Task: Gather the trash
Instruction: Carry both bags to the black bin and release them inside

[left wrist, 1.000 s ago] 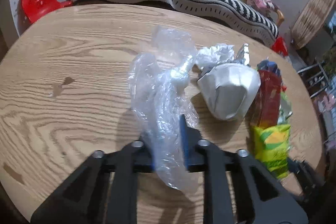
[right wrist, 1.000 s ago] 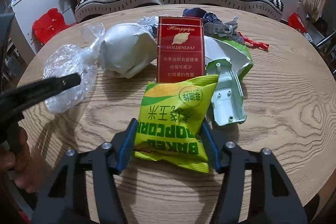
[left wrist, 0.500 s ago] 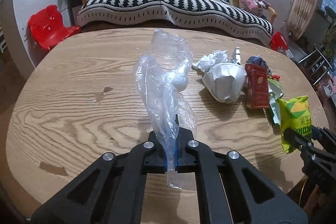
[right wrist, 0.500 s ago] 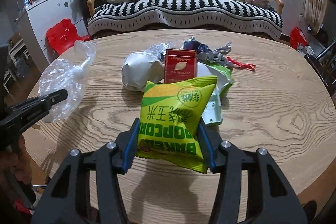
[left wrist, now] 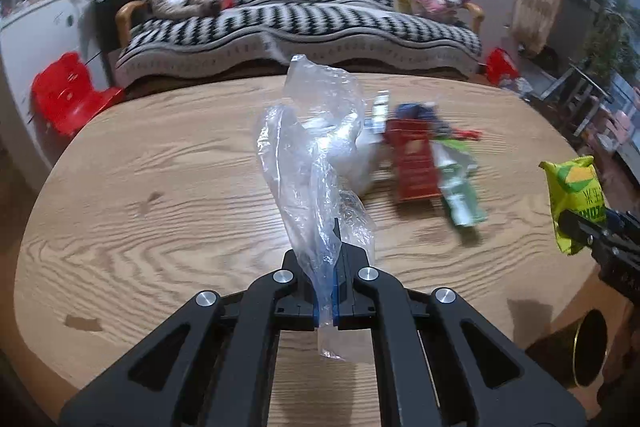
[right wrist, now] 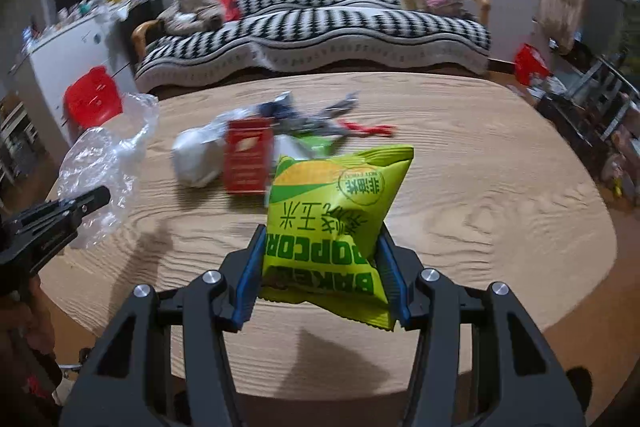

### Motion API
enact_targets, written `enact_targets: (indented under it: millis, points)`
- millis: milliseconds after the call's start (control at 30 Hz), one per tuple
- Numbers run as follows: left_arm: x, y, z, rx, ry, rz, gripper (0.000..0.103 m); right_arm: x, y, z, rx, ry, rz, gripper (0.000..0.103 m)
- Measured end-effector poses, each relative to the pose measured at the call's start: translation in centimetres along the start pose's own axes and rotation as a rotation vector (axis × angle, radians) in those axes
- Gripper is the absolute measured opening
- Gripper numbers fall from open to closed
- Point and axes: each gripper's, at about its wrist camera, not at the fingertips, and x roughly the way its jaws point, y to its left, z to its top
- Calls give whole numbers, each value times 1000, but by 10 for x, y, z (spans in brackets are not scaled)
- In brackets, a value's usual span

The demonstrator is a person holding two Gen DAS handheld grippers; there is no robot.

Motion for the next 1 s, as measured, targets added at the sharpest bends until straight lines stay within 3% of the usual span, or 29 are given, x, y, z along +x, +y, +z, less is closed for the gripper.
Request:
enact_targets:
  millis: [300,567,833,1000]
  points:
    - [-3,-136,-7,175,-26,-193,3,-53,-129,-24,156,-28,-146,52]
    - [-7,-279,-45,331,-10,-407,3,-110,-260,-88,341,-16,-305,52]
    - [-3,-431,-126,523,119,-638,3,-155,-372,-188,555,89,-420,52]
    - [10,-499,-177,584,270,-761,3,-153,-424,-255,722,271,-415,52]
